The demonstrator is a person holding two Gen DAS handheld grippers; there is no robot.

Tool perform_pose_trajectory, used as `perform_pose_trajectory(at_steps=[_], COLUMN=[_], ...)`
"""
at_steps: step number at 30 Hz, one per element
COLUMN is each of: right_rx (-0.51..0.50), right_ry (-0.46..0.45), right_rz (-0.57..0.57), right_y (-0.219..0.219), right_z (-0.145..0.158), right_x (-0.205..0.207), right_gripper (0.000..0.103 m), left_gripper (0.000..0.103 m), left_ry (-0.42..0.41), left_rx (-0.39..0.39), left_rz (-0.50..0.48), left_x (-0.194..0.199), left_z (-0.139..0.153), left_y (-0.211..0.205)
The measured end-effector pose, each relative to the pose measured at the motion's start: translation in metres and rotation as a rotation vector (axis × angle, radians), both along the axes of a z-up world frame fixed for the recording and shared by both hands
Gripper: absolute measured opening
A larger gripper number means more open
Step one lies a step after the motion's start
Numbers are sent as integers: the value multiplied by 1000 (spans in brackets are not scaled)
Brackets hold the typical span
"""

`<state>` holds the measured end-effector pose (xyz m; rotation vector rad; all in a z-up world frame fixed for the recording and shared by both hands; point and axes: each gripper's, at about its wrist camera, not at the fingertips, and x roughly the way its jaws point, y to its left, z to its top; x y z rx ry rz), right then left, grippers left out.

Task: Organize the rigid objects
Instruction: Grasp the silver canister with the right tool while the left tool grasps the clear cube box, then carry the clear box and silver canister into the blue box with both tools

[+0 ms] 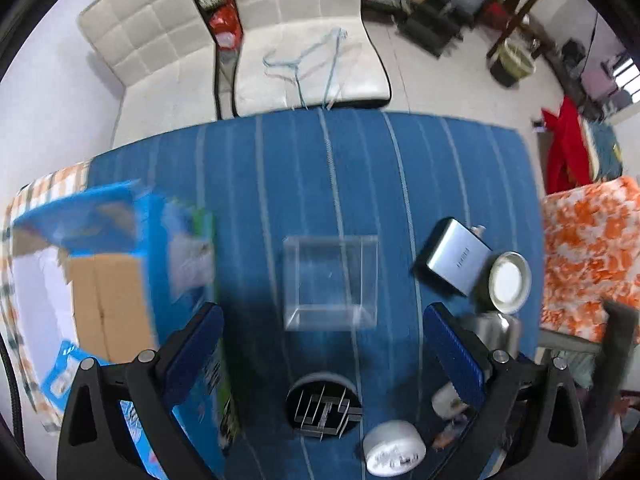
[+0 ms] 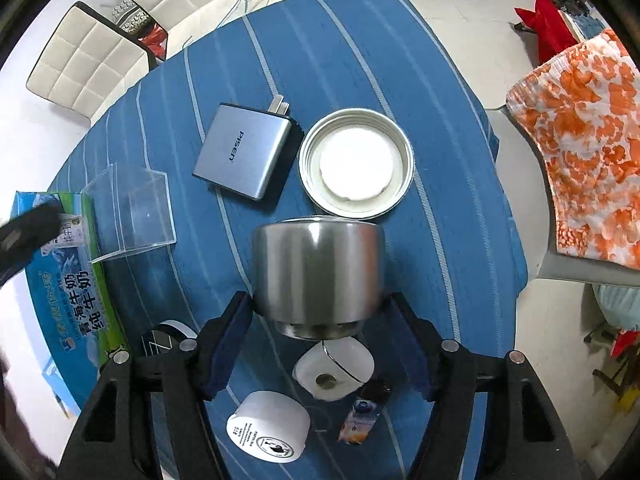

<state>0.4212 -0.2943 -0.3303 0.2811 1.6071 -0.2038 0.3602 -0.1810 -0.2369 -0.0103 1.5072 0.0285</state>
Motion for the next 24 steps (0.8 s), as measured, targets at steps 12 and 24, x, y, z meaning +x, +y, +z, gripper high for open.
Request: perform_pose_trajectory(at_steps=[12, 24], right_rx=[53, 31], right_ry=[24, 19], right_rz=[-59, -121], right_y=[-5, -5], right_z=[-8, -21], right_x=[16, 19], right_gripper=[75, 73], left_gripper=[93, 61], left_ry=[202, 156], left_rx=[43, 15], left_rz=[-24, -70], left_x=[27, -6], left_z=[-108, -100], left_y=[-4, -23])
